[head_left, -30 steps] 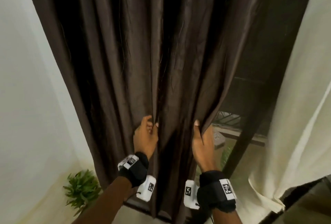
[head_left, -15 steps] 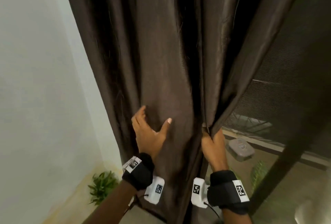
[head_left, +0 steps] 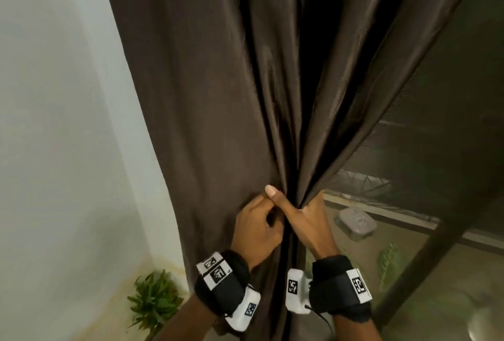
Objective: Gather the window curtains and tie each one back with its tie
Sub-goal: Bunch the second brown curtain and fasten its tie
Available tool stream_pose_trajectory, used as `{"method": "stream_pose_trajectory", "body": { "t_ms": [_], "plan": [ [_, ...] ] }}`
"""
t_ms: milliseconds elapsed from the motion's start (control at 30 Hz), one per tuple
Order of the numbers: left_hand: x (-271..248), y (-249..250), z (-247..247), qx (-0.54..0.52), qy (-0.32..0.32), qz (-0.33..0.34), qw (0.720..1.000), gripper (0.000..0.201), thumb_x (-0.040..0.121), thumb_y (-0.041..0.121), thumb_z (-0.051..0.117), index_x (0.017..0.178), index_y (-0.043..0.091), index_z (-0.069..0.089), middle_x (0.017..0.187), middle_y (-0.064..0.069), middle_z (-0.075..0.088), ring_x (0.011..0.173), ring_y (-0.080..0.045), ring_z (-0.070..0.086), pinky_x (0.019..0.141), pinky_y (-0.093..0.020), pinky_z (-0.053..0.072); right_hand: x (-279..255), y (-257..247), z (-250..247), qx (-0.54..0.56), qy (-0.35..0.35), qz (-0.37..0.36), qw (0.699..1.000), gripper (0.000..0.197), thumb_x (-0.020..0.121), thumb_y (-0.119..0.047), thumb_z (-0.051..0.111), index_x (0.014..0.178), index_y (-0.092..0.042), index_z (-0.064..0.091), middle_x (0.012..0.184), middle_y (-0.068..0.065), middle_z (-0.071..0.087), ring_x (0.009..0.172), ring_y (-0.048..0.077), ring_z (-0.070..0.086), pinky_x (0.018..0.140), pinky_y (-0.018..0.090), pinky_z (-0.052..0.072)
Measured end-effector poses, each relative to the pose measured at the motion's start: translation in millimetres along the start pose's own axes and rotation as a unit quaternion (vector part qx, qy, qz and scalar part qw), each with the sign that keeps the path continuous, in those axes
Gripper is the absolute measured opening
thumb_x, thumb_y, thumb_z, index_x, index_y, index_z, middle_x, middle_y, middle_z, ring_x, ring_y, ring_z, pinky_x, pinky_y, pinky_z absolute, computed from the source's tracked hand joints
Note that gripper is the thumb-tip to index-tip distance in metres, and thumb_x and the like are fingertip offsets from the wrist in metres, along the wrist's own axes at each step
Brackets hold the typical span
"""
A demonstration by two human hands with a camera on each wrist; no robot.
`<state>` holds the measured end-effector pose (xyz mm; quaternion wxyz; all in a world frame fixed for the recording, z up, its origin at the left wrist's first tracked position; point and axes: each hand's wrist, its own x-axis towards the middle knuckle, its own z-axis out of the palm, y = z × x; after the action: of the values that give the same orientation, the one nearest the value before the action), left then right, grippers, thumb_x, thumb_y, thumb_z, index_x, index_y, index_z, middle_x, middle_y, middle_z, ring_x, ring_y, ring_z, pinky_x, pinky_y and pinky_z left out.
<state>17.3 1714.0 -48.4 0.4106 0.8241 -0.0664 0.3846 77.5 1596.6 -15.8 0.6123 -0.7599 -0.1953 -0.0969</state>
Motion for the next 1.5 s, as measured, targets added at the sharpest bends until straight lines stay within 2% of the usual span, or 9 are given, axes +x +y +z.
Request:
{"method": "stream_pose_trajectory", "body": {
  "t_ms": [133,300,400,600,767,1100,1200,1367,1500],
  "plan": [
    [6,-10,-47,0.083,0.163,0.058,0.981,0.028,0.09,0.017,0.078,0.117,0.017,0.08,0.122,-0.003,0.069,0.114,-0.025,0.063,0.102,-0.045,0.053,0,-12,8,0.043,0.071,0.033,0.996,0.059,0.088,-0.056,0.067,0.14,-0.03,0.063,0.143,-0.008,0.065,0.135,0.012,0.058,0.114,0.043,0.048],
    [29,-50,-111,0.077,0.366,-0.138,0.917,0.097,0.077,0.032,0.096,0.155,0.009,0.043,0.154,-0.02,0.04,0.142,-0.037,0.041,0.121,-0.05,0.037,-5,-19,9,0.045,0.113,0.06,0.991,0.048,0.11,-0.04,0.052,0.154,-0.022,0.051,0.145,-0.01,0.052,0.143,0.015,0.046,0.116,0.036,0.039],
    [34,-78,-122,-0.082,0.272,-0.205,0.937,0.073,0.087,0.032,0.088,0.148,0.028,0.047,0.144,-0.003,0.06,0.129,-0.023,0.061,0.115,-0.043,0.05,-6,-17,14,0.004,0.135,0.061,0.989,0.049,0.112,-0.039,0.047,0.154,-0.014,0.052,0.15,0.002,0.056,0.141,0.016,0.046,0.115,0.033,0.036],
    [14,-50,-89,-0.004,0.149,-0.01,0.989,0.016,0.096,0.024,0.072,0.089,0.015,0.061,0.089,-0.003,0.06,0.079,-0.021,0.061,0.071,-0.041,0.055,-17,-21,38,-0.083,0.161,0.025,0.983,0.05,0.091,-0.032,0.044,0.132,-0.01,0.062,0.125,0.006,0.063,0.122,0.023,0.058,0.096,0.03,0.04],
    [18,-19,-80,-0.123,-0.019,-0.051,0.991,0.055,0.093,0.067,0.062,0.131,0.027,0.068,0.149,0.028,0.04,0.141,0.0,0.046,0.114,-0.011,0.035,-38,-25,58,-0.091,0.133,-0.006,0.987,0.039,0.095,-0.028,0.059,0.133,-0.021,0.061,0.123,-0.004,0.072,0.115,0.014,0.068,0.093,0.031,0.055],
    [56,-9,-72,-0.192,-0.158,-0.168,0.954,0.112,0.057,0.075,0.092,0.147,0.017,0.056,0.129,0.01,0.073,0.12,-0.002,0.069,0.101,-0.021,0.056,-49,-28,74,-0.104,-0.078,-0.07,0.989,0.044,0.089,-0.013,0.054,0.13,-0.017,0.067,0.124,0.0,0.074,0.118,0.009,0.068,0.099,0.034,0.058],
    [46,-7,-69,-0.184,-0.206,-0.165,0.947,0.087,0.054,0.061,0.098,0.128,0.023,0.07,0.118,0.012,0.077,0.112,0.004,0.07,0.096,-0.018,0.056,-58,-22,69,-0.128,-0.123,-0.051,0.983,0.043,0.086,-0.016,0.051,0.124,-0.009,0.069,0.118,0.009,0.075,0.11,0.016,0.069,0.09,0.04,0.058],
    [50,-5,-67,-0.302,-0.059,-0.304,0.902,0.021,0.086,0.032,0.088,0.105,0.029,0.078,0.1,0.011,0.082,0.096,-0.008,0.078,0.093,-0.029,0.06,-64,-23,50,0.002,-0.228,-0.022,0.973,0.082,0.093,-0.003,0.07,0.162,-0.022,0.031,0.136,-0.028,0.056,0.129,-0.006,0.057,0.108,0.014,0.046],
    [56,-18,-60,-0.425,-0.043,-0.368,0.826,0.028,0.082,0.037,0.09,0.09,0.012,0.078,0.079,-0.008,0.074,0.071,-0.023,0.071,0.077,-0.037,0.06,-52,-2,26,0.099,-0.113,0.041,0.988,0.026,0.097,-0.014,0.076,0.122,-0.022,0.074,0.105,-0.012,0.075,0.101,0.004,0.069,0.099,0.03,0.054]
  ]
}}
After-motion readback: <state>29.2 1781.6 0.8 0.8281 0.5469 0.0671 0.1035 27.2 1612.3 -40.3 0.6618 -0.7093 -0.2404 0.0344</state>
